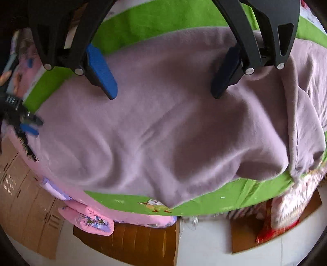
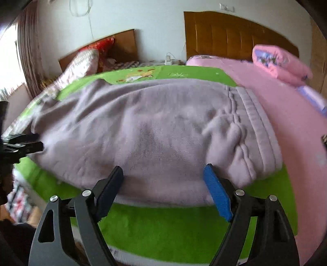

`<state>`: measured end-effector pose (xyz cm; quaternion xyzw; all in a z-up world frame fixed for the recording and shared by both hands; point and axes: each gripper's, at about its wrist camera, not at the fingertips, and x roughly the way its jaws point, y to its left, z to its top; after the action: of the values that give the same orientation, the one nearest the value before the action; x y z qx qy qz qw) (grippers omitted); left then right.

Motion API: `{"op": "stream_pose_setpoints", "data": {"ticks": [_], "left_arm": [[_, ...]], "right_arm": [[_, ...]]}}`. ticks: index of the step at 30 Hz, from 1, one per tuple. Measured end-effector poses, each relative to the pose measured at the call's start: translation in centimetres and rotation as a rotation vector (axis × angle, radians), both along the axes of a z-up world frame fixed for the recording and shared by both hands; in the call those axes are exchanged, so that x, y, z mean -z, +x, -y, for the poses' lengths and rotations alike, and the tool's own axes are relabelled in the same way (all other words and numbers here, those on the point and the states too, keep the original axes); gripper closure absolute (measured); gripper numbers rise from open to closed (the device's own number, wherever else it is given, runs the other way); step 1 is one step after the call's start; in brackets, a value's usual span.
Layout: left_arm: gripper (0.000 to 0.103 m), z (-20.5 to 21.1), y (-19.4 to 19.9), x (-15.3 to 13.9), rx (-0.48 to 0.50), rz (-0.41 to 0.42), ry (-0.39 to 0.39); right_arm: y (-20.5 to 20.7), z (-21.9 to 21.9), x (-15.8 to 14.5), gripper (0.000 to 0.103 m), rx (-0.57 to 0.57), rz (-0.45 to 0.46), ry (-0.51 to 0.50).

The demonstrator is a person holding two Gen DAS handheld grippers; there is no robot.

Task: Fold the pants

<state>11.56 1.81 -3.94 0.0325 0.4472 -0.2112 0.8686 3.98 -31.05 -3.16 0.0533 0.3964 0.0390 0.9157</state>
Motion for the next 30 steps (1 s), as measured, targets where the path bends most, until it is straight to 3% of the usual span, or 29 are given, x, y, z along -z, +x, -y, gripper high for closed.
{"op": "stream_pose_setpoints", "data": {"ticks": [3,5,6,9,12,15,19,23,25,27,30], "left_arm": [[0.01,1.3,2.0,-4.4,0.071,0.038,-0.114],[0.009,4.1,4.9,-6.3,0.176,0.008,-0.202],[0.009,5.6,6.4,-6.2,0.221,-0.023,-0.208],[0.009,10.1,11.8,-3.4,0.277,-0.13,-0.157],[0.015,11.3,17.0,1.3,0.19,-0.181,-0.037],[0.016,9.9,19.7,2.4,0.149,-0.136,-0.074],[0.016,9.0,20.5,2.2,0.124,-0.132,-0.147],[0.01,10.9,18.6,2.6,0.151,-0.019,-0.034],[0.01,12.1,18.0,2.5,0.142,0.017,0.047],[0.01,12.2,17.7,2.0,0.13,0.052,0.078],[0.01,9.5,15.6,-0.6,0.092,0.154,0.053]], "right_arm": [[0.8,0.1,-2.1,0.025,0.011,0.055,-0.024],[1.7,0.5,-3.0,0.025,0.02,0.085,-0.013],[2.4,0.5,-3.1,0.025,0.022,0.092,-0.005],[4.0,1.0,-1.9,0.025,0.054,0.04,-0.022],[3.9,2.1,0.2,0.026,0.041,-0.016,-0.062],[2.3,2.2,0.4,0.027,-0.013,0.018,-0.095],[1.5,2.7,-0.8,0.026,0.052,0.023,-0.117],[2.0,2.1,-2.5,0.024,0.017,0.085,0.014],[2.9,1.0,-1.8,0.023,-0.008,0.036,-0.01],[3.6,0.3,0.0,0.021,-0.02,-0.035,-0.058],[3.6,0.0,0.9,0.021,-0.034,-0.04,-0.074]]}}
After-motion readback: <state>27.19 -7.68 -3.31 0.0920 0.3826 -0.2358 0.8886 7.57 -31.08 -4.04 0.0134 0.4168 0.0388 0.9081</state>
